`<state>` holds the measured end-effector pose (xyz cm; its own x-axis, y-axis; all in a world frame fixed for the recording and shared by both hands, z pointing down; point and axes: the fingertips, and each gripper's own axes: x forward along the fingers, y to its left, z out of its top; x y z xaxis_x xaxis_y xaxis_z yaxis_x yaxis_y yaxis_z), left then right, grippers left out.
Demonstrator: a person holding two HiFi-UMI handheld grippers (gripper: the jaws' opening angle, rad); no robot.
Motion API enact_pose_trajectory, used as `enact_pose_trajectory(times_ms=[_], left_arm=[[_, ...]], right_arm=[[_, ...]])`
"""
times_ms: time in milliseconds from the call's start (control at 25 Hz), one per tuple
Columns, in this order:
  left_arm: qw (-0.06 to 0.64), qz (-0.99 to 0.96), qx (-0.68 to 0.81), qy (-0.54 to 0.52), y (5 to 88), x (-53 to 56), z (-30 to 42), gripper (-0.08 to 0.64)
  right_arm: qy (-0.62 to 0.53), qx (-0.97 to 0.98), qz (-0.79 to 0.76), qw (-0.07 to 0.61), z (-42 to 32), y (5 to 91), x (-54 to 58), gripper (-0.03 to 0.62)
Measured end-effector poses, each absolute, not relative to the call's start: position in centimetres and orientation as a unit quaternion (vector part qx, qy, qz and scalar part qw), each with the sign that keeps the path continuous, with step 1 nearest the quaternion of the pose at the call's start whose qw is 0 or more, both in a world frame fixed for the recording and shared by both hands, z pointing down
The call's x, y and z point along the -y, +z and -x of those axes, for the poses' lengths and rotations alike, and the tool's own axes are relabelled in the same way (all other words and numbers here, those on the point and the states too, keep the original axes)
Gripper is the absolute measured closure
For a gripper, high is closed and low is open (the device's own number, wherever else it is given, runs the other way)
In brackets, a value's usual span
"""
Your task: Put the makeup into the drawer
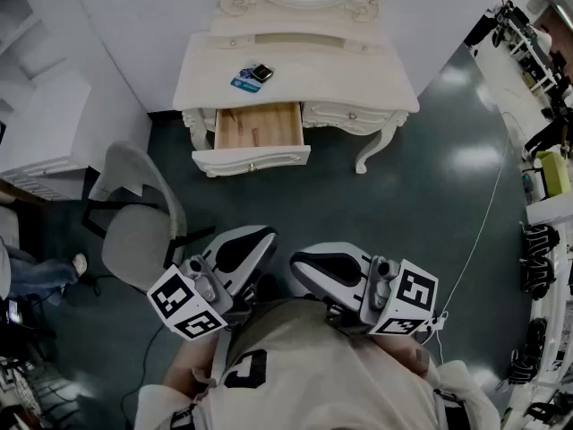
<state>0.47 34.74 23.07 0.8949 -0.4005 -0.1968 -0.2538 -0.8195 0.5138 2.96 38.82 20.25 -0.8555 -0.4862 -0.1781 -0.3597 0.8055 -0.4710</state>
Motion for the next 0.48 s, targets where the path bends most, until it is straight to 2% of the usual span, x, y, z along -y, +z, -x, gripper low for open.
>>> enact_pose_trajectory(times_ms=[480], left_arm=[[0.235, -0.940, 0.184, -0.166, 22.2, -33.3, 4.5, 0.502]], right_arm=[[-0.216, -0.943, 0.215, 0.132, 1.9, 19.8, -36.9, 0.565]])
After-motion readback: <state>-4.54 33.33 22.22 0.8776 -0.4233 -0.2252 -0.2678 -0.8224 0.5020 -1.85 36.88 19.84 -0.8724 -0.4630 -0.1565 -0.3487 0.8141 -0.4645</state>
